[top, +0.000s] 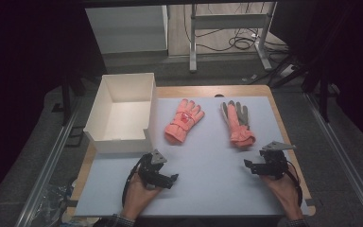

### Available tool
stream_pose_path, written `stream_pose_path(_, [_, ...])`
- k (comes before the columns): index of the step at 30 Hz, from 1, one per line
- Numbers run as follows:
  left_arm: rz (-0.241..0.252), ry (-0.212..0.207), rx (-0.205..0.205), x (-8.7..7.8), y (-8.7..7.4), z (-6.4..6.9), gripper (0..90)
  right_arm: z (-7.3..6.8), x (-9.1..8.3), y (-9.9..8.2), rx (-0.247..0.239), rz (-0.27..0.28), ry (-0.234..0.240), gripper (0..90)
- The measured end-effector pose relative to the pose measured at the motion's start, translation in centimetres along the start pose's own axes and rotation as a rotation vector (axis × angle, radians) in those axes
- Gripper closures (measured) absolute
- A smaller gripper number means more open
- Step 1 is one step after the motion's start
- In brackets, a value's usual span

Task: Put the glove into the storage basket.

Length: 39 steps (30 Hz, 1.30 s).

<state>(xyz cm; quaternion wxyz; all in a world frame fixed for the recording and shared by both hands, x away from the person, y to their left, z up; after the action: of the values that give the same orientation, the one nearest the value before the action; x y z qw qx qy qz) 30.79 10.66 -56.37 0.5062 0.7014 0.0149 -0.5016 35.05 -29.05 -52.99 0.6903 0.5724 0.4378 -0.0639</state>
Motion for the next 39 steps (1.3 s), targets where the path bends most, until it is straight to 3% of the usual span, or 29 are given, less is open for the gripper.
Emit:
stream_pose_path(12, [0.000,0.000,0.000,0.0,0.0,0.0,2.6,1.6,-1.6,2.7,-0.010,0.026,0.018,43.5])
stream_pose_path(22, [0.000,0.000,0.000,0.0,0.0,0.0,2.6,2.7,-1.8,5.8,-0.018,0.049,0.020,49.6])
stream_pose_path(26, [0.000,0.000,0.000,0.0,0.0,0.0,2.6,3.2,-0.8,7.7,-0.030,0.044,0.015,53.2])
stream_pose_path(39, [-0.001,-0.001,0.002,0.0,0.0,0.0,2.6,4.3,3.0,10.5,-0.050,0.011,-0.006,64.8])
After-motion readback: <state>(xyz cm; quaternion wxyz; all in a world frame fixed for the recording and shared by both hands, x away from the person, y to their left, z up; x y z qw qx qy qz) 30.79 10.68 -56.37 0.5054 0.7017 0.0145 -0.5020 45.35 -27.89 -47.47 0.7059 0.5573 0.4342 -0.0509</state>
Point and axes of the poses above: each handheld gripper's, and its own axes: x roughly forward along the jaws, y roughly out of its top, z roughly to its right, the point moved 2 cm from there along x, roughly forward along the jaws, and after that the axes turned 2 degrees about x, right-handed, at the moved point
